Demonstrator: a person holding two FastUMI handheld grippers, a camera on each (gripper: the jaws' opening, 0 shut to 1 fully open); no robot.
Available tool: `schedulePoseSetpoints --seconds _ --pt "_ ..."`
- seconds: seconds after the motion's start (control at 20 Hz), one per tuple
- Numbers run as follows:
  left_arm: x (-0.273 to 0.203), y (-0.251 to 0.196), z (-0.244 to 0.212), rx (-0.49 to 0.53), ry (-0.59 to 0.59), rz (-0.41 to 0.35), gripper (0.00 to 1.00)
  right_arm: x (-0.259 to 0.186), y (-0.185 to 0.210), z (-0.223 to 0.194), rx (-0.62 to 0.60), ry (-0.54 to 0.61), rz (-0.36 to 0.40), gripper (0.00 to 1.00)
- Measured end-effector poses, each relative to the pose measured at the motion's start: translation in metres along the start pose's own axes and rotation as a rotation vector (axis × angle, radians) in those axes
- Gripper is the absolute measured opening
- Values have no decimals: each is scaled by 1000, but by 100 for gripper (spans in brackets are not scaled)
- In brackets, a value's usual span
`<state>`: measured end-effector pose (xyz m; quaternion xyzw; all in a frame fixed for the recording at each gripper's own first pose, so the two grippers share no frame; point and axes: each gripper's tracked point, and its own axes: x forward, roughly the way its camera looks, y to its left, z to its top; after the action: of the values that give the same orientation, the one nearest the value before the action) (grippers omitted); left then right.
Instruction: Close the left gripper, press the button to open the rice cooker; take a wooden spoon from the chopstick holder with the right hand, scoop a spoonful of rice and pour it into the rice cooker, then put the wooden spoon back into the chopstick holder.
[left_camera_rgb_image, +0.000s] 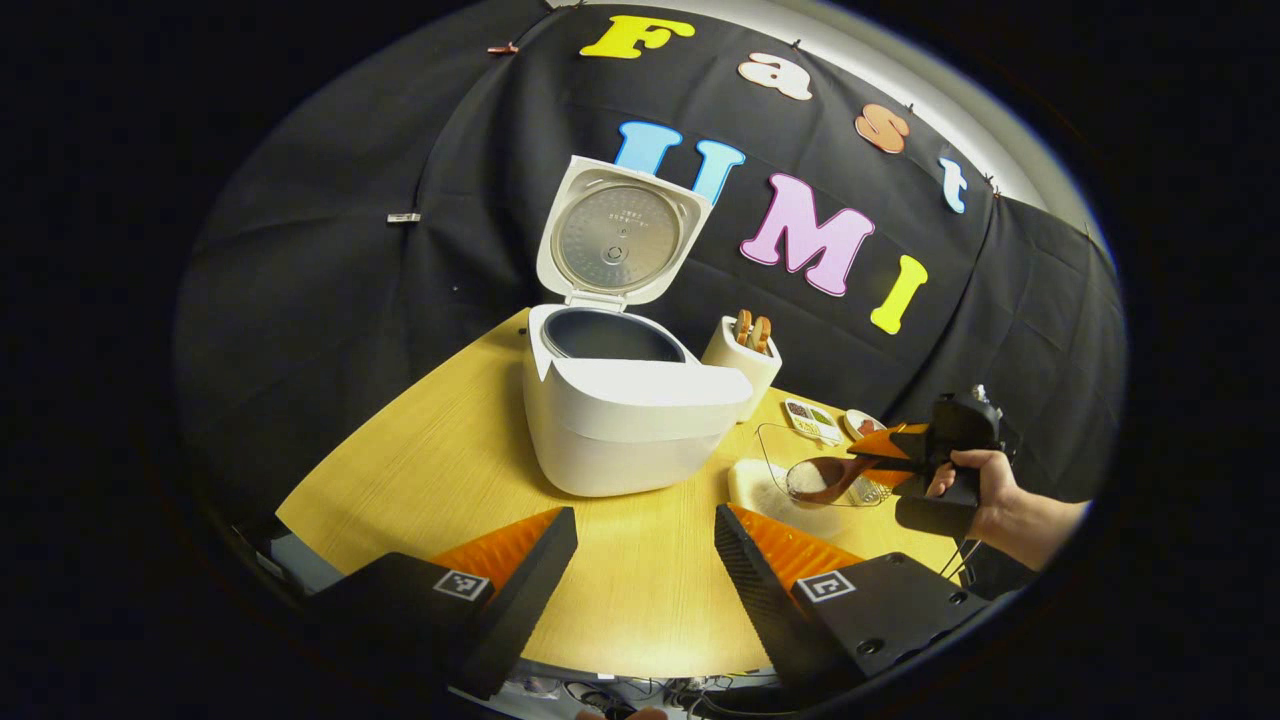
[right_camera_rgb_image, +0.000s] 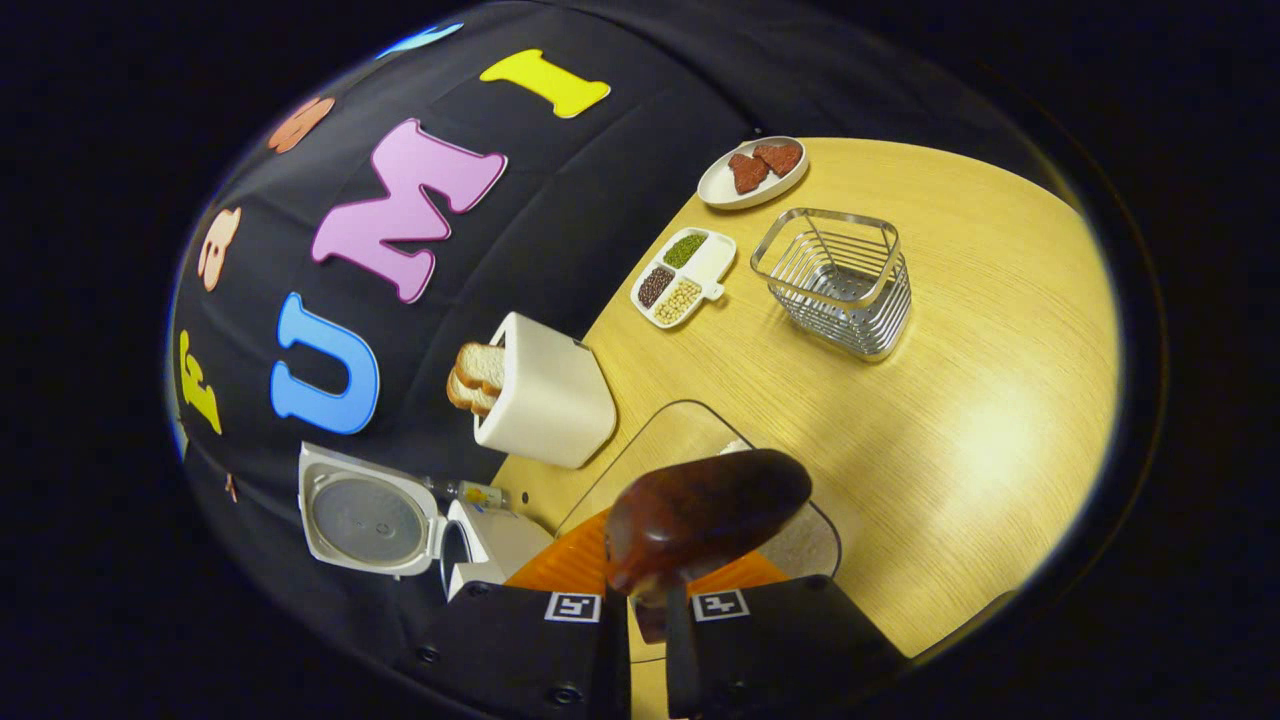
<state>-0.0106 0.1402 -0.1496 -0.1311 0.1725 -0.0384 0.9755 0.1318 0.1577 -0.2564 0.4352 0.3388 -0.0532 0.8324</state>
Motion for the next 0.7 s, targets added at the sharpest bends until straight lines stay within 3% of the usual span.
schedulePoseSetpoints --seconds 0.45,0.7 --pt "6 -12 5 -14 0 -34 96 -20 34 45 128 -58 51 18" --pt "7 -8 12 -24 -13 -47 96 -26 70 45 207 -38 115 19"
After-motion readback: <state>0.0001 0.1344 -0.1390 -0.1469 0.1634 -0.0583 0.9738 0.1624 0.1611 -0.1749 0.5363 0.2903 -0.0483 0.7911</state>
